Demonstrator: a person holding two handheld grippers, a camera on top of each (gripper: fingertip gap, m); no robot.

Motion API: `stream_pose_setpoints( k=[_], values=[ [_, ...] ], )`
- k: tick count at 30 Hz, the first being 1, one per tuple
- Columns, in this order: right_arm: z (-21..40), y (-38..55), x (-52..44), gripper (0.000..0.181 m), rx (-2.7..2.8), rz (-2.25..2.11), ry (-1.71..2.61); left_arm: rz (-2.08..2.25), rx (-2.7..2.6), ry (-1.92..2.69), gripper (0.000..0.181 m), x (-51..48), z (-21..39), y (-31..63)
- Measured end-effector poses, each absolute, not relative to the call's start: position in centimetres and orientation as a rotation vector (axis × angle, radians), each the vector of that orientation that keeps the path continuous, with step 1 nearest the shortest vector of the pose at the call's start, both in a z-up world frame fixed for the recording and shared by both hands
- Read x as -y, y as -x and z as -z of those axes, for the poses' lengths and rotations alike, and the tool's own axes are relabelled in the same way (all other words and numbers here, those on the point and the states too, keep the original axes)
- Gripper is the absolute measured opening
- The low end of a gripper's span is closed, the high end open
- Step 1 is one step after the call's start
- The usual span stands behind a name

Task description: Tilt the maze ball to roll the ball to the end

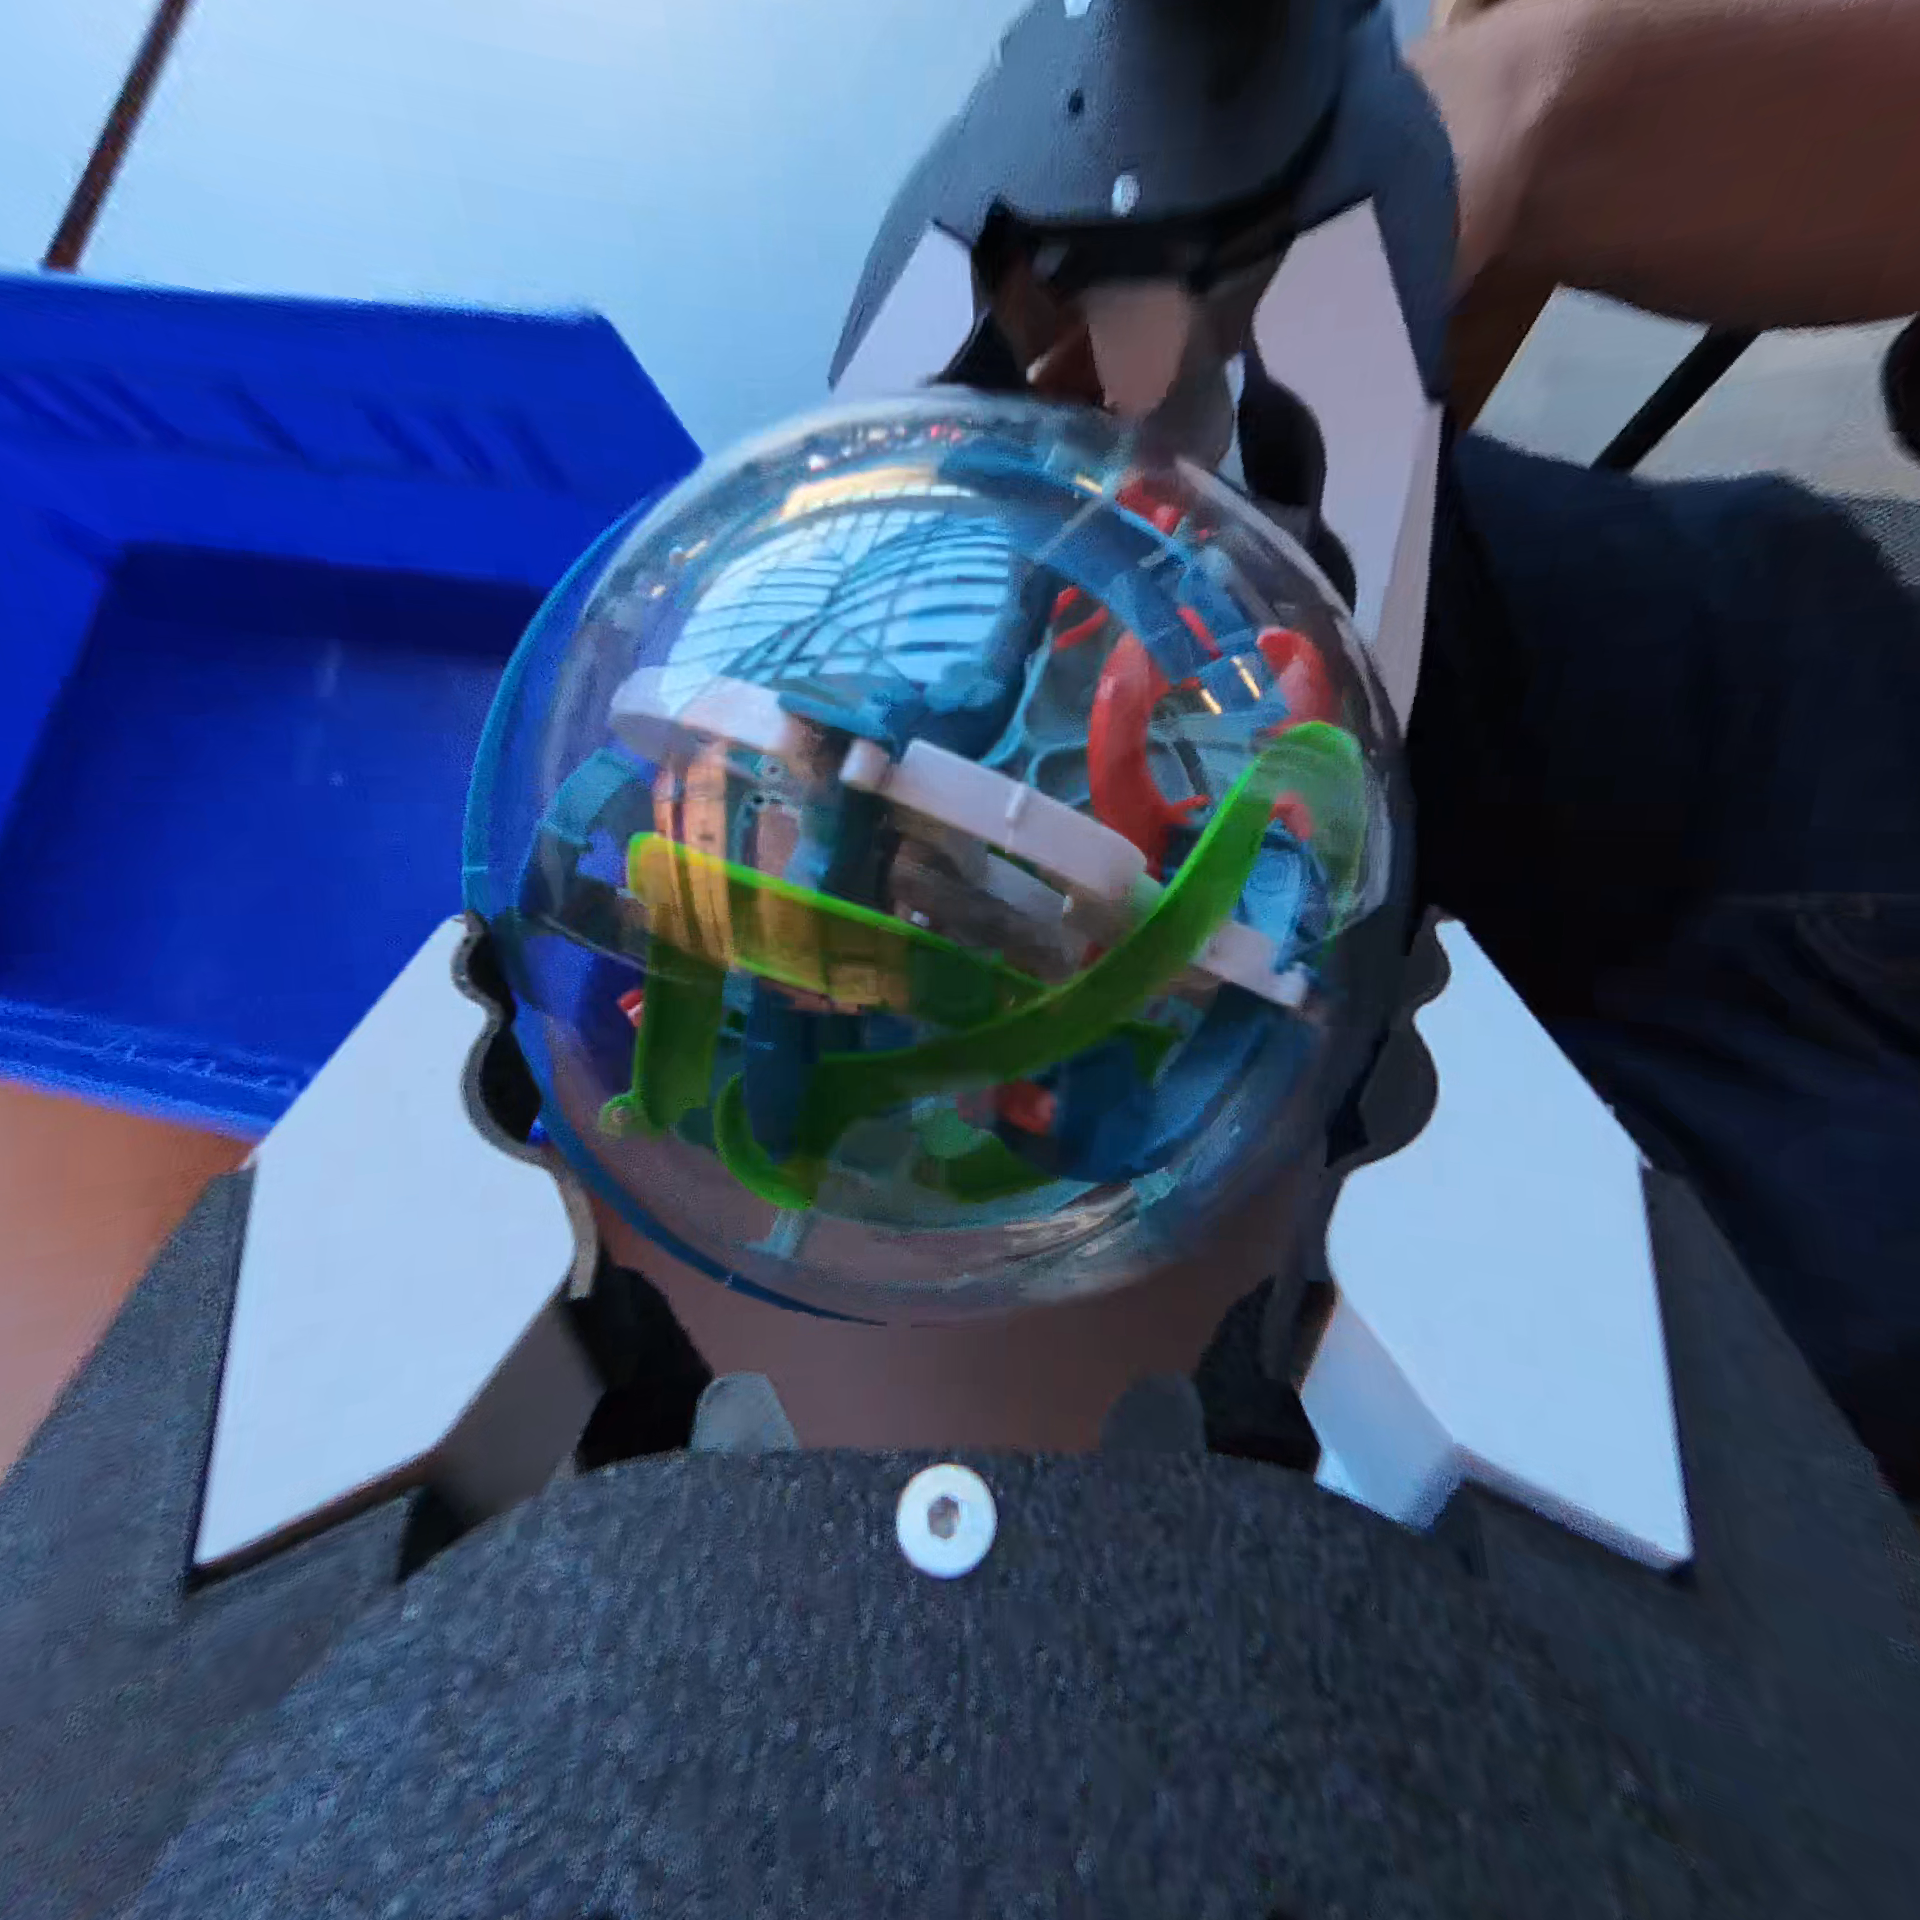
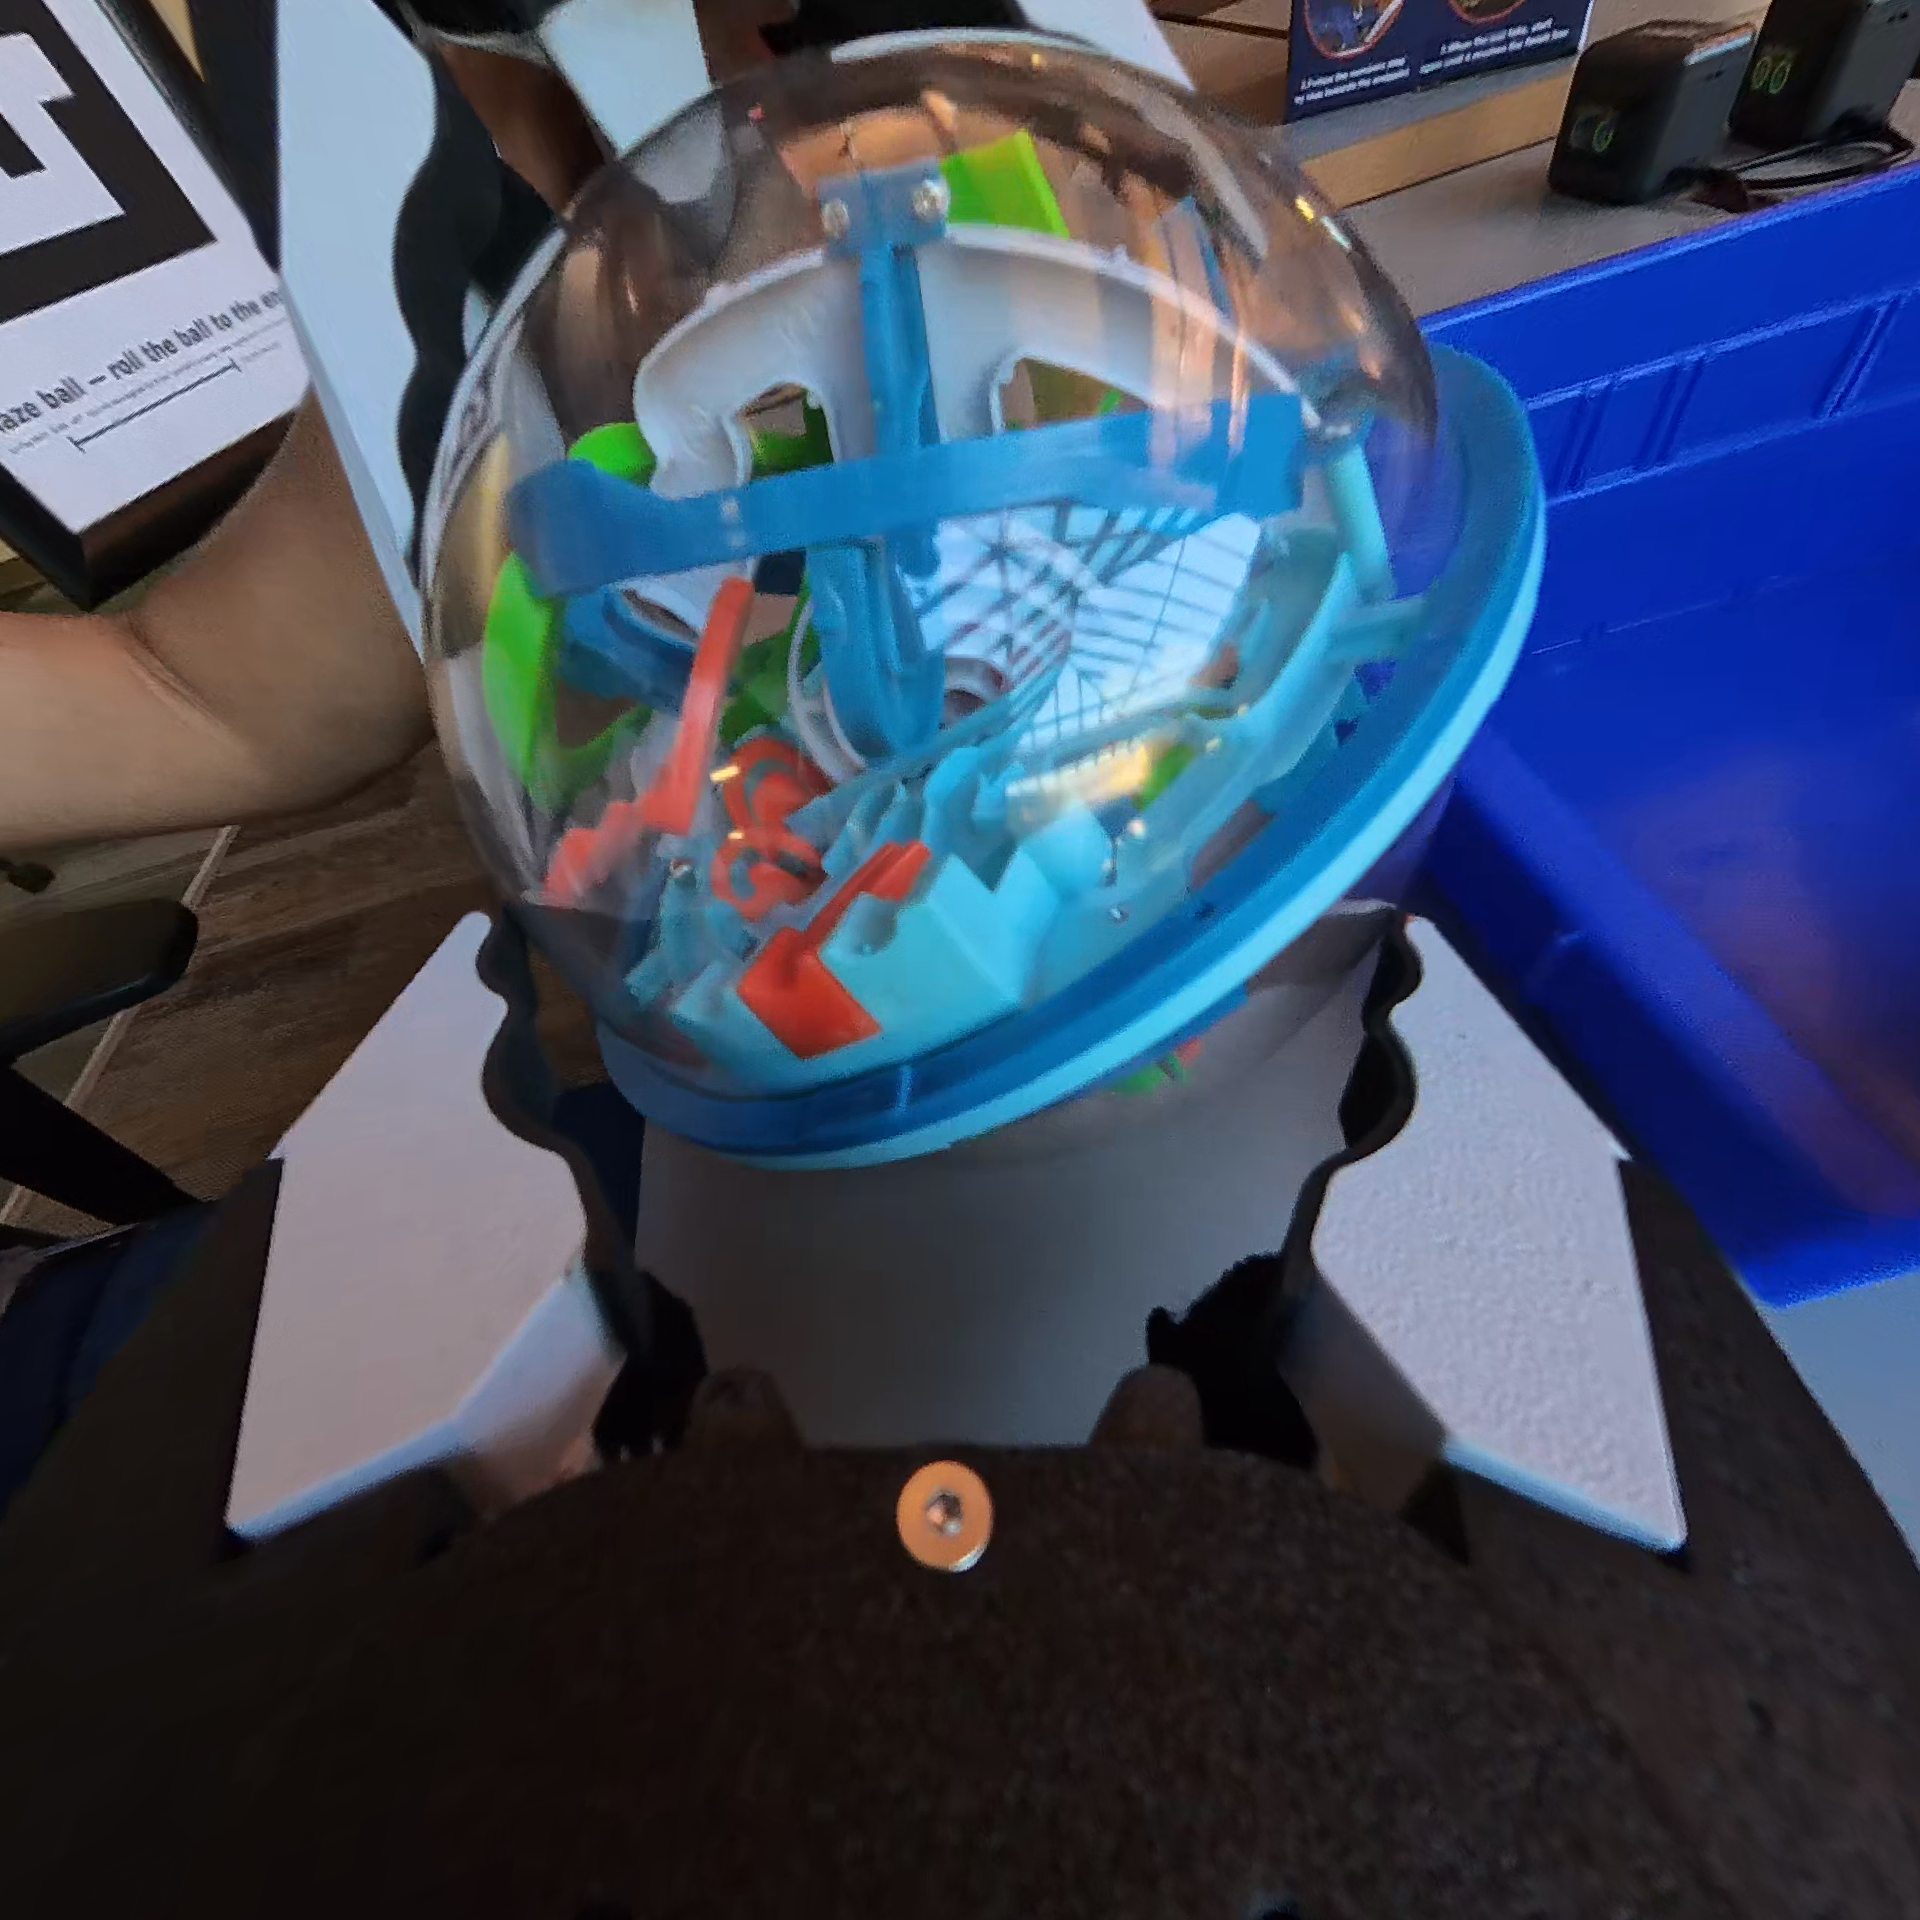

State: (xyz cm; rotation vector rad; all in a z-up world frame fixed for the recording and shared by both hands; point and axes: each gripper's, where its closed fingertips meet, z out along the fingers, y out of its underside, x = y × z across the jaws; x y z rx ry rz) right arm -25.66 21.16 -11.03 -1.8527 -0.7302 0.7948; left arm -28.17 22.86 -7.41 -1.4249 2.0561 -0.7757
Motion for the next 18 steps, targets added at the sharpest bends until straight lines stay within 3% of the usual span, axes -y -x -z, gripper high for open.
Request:
stream_pose_setpoints(
  k=[8,18],
  values=[
    [11.2,23.5,-21.8,0.146,0.754,-0.801,1.777,1.067,-1.872,1.533,0.159,-25.7,7.9,30.7],
    [13.2,28.5,-23.6,0.143,0.833,-0.720,1.832,1.267,-1.648,1.583,0.158,-27.0,9.6,34.0]
  ],
)
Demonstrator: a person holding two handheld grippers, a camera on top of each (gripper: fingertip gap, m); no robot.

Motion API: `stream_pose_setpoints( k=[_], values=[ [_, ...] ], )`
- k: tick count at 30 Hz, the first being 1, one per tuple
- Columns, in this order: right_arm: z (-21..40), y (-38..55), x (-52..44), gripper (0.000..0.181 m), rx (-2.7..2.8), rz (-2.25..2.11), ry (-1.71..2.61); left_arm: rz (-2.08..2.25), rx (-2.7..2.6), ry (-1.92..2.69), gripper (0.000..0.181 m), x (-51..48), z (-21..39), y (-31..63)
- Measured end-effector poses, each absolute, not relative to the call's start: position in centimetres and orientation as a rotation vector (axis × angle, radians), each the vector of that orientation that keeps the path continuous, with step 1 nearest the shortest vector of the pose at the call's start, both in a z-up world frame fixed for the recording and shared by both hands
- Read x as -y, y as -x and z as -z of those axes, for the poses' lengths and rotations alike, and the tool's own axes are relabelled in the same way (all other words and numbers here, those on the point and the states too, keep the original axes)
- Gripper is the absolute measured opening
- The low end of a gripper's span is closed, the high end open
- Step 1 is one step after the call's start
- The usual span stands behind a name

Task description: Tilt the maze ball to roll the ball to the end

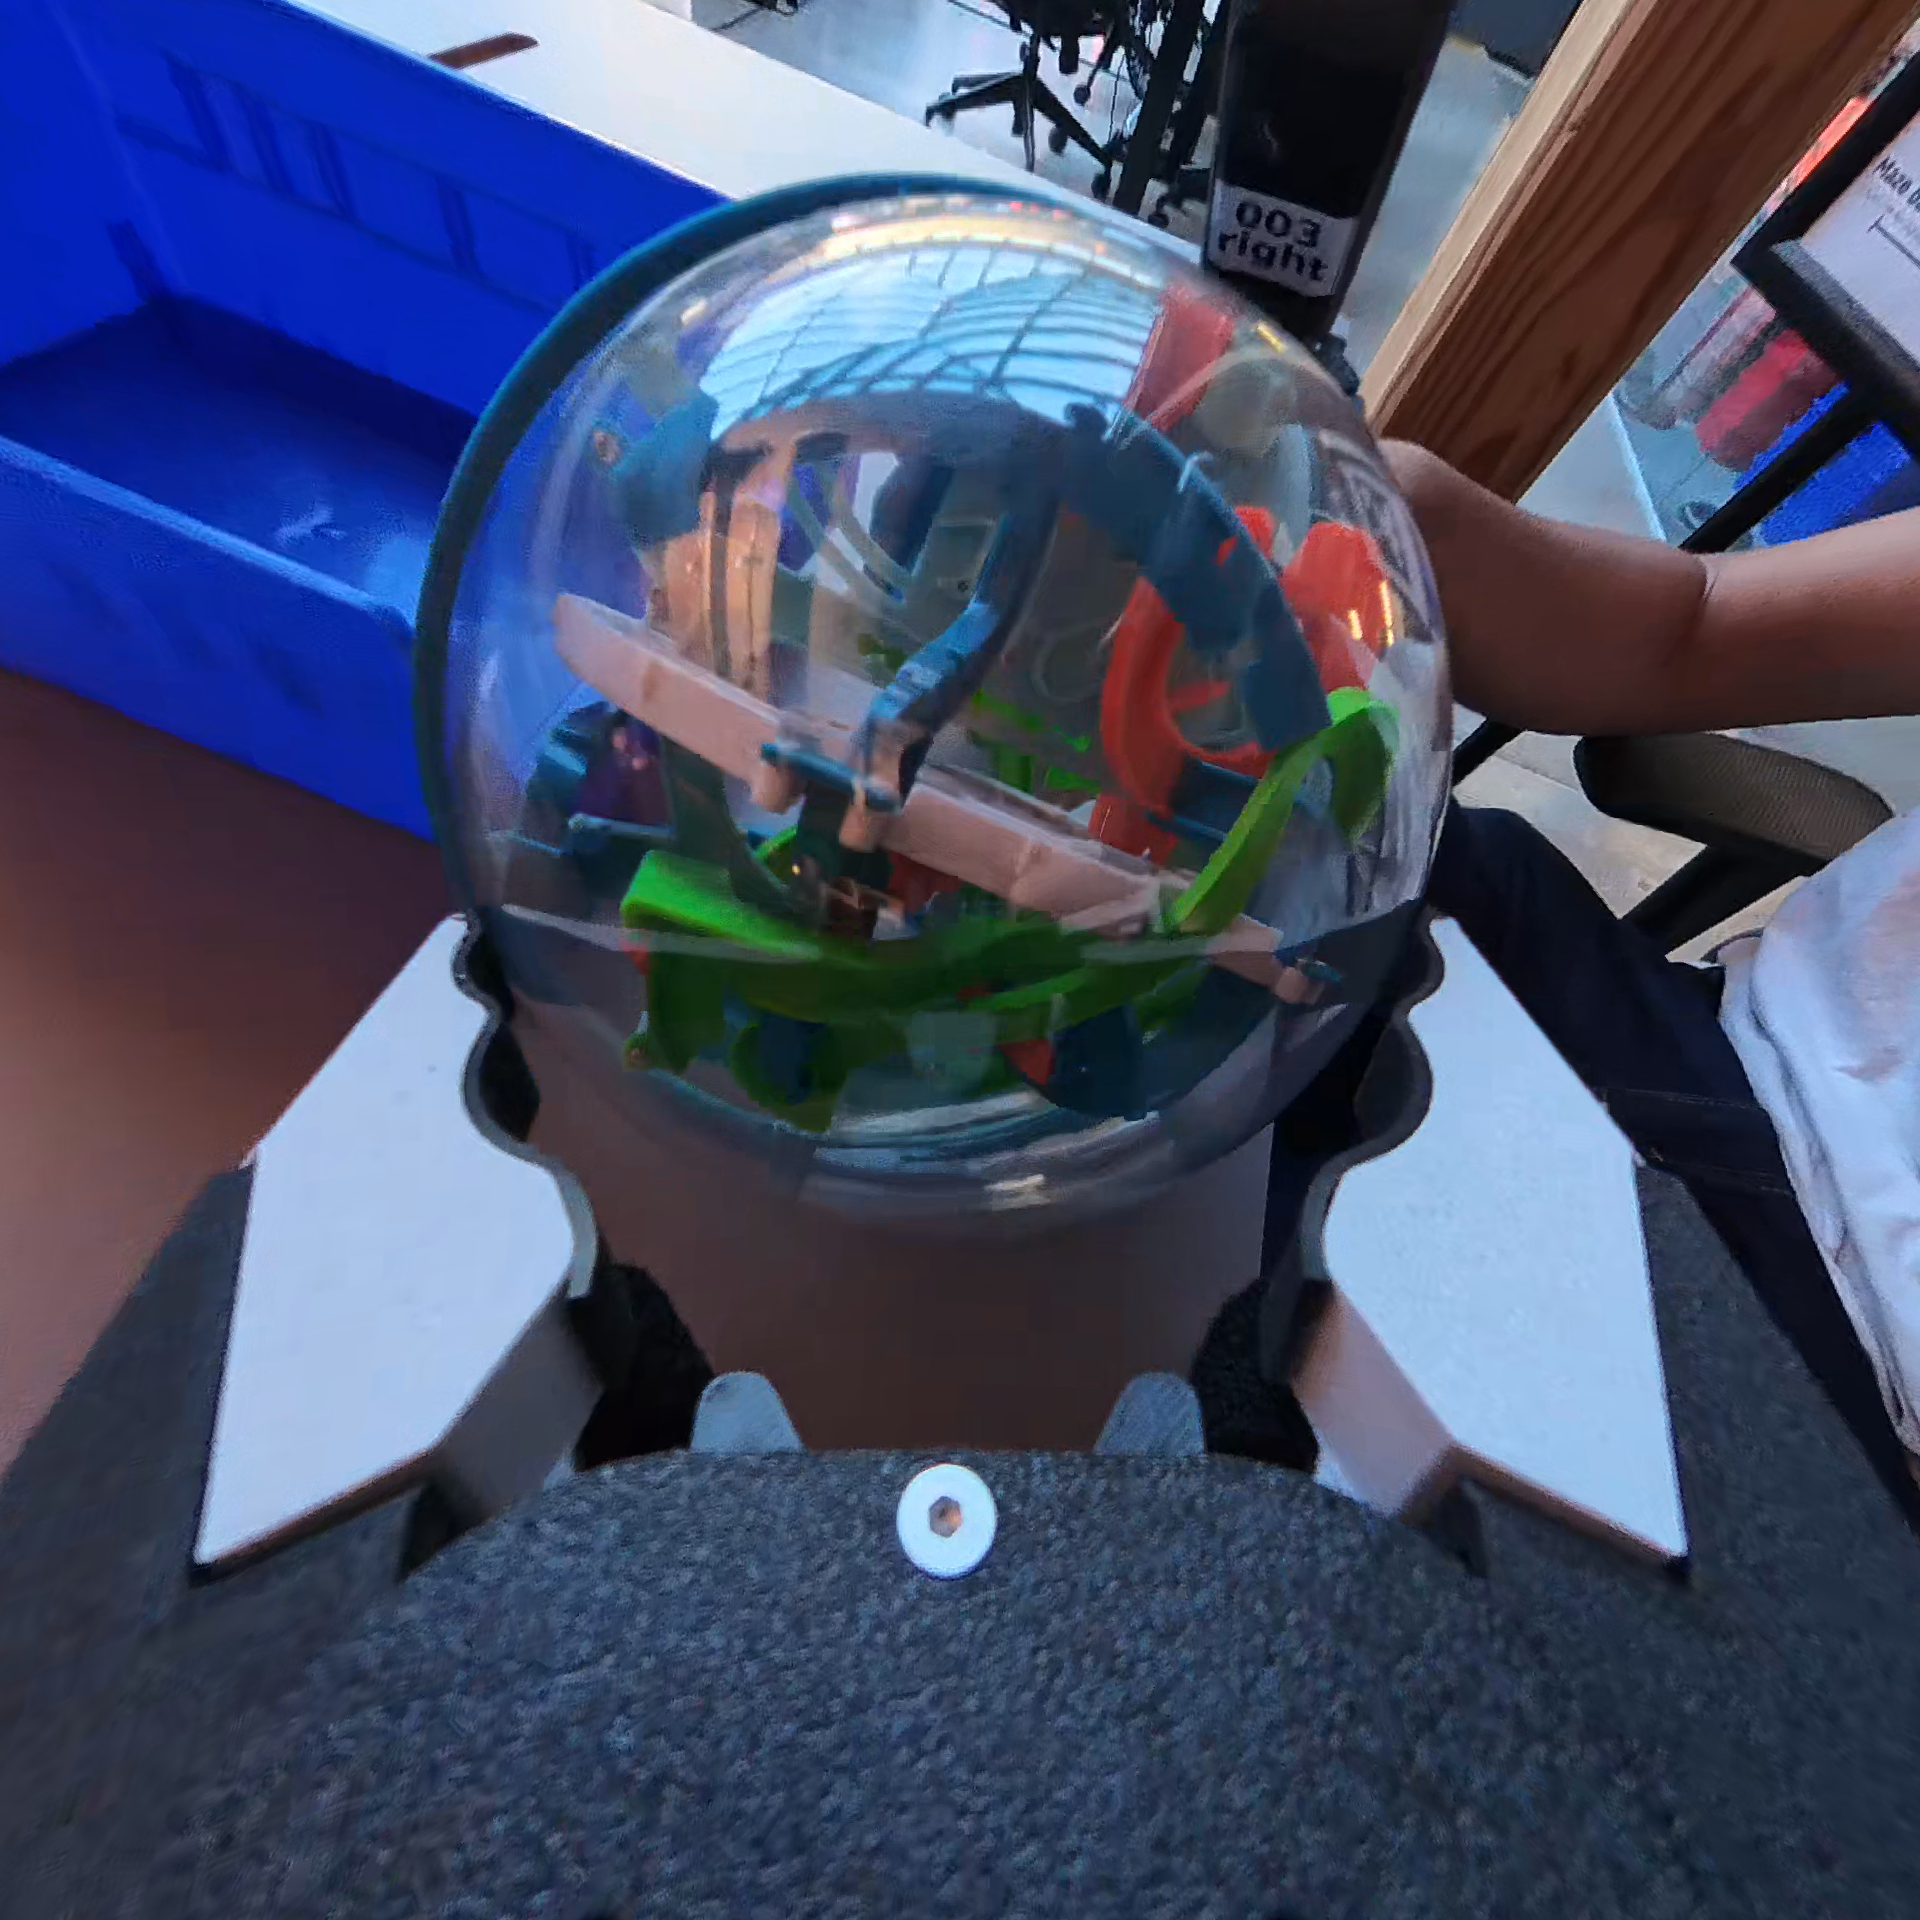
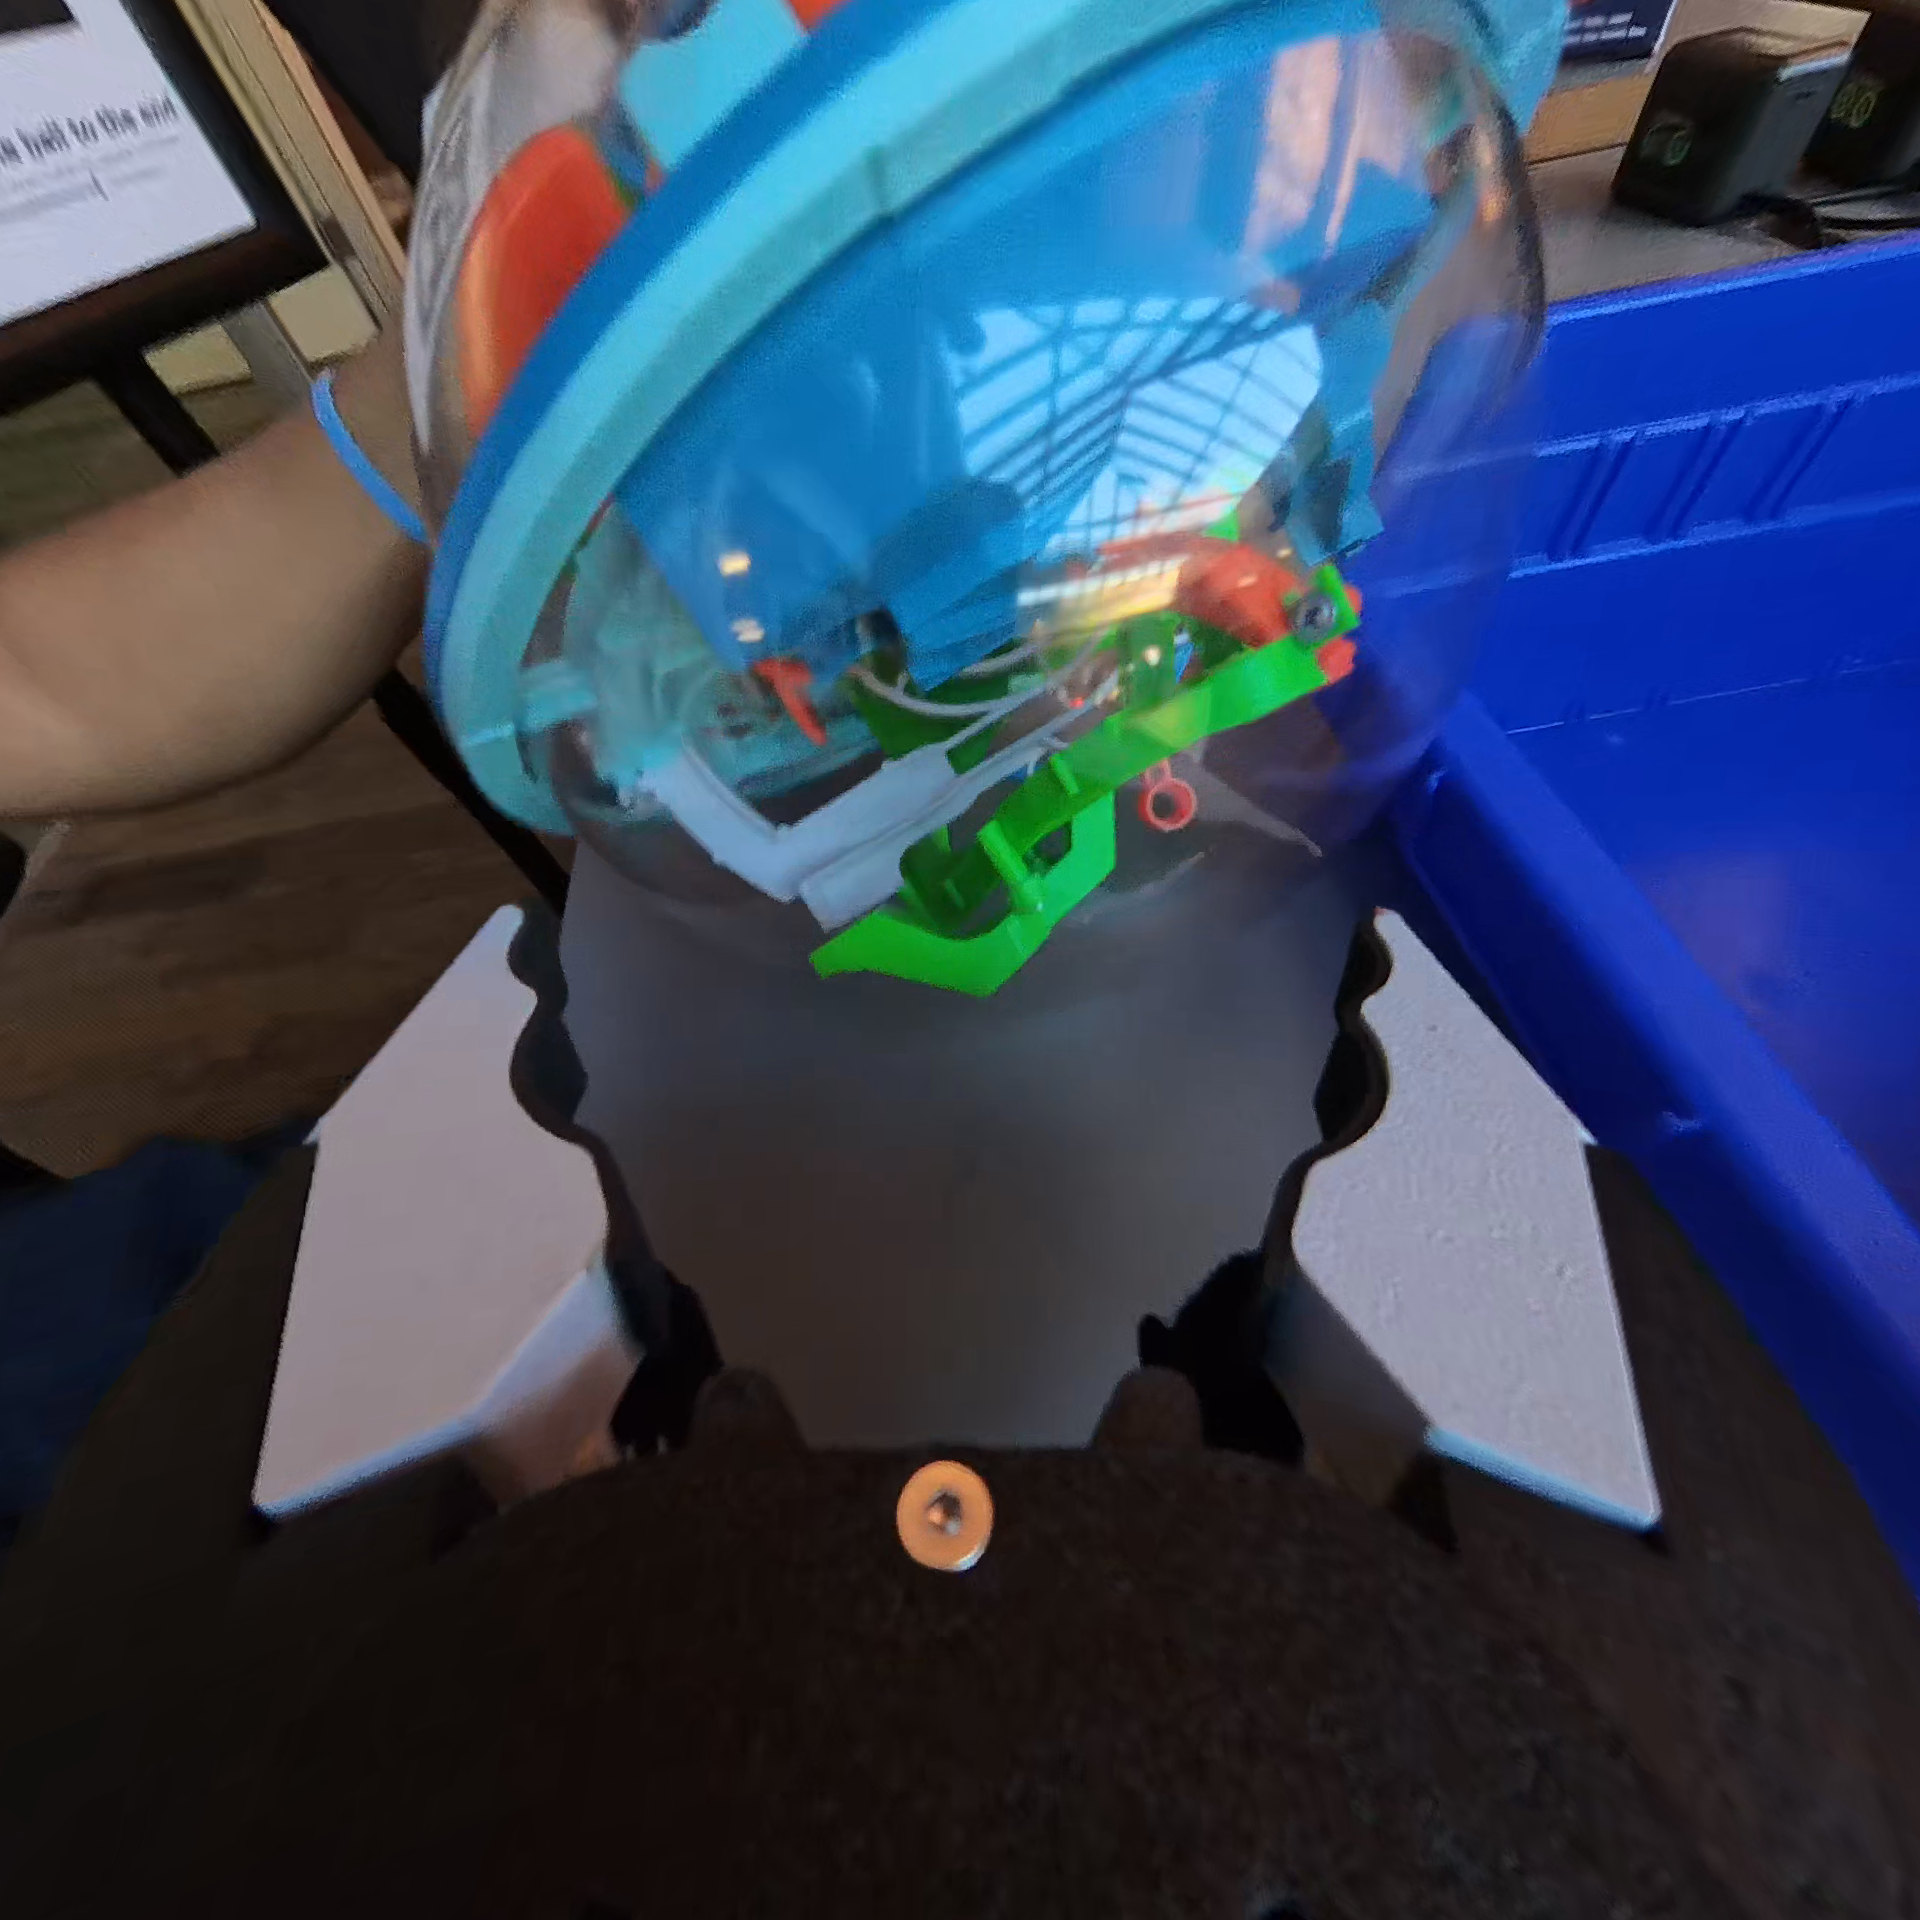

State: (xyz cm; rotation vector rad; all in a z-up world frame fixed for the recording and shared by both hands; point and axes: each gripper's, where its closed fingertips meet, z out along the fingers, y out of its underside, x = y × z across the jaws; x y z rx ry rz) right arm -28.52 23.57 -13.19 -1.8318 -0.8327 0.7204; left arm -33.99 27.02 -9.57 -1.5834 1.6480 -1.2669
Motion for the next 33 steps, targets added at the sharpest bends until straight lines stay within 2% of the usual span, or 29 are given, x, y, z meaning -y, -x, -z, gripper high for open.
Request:
stream_pose_setpoints(
  k=[8,13,17,23,28,33],
  values=[
    [12.3,28.0,-22.9,0.140,0.848,-0.809,1.904,1.298,-1.577,1.586,0.159,-25.5,9.7,32.8],
    [8.8,26.2,-20.8,0.140,0.872,-0.730,1.919,1.430,-1.530,1.535,0.159,-23.1,8.6,31.5],
    [6.0,24.8,-19.0,0.139,0.877,-0.677,1.849,1.506,-1.628,1.549,0.159,-20.4,10.0,30.4],
    [6.1,23.2,-18.6,0.139,0.812,-0.705,1.872,1.601,-1.672,1.595,0.158,-19.0,12.2,28.6],
    [5.5,23.1,-19.4,0.136,0.721,-0.787,1.803,1.452,-1.821,1.689,0.157,-18.1,15.2,28.1],
    [5.5,23.1,-19.7,0.135,0.719,-0.798,1.788,1.360,-1.804,1.686,0.155,-19.0,15.1,28.6]
  ],
)
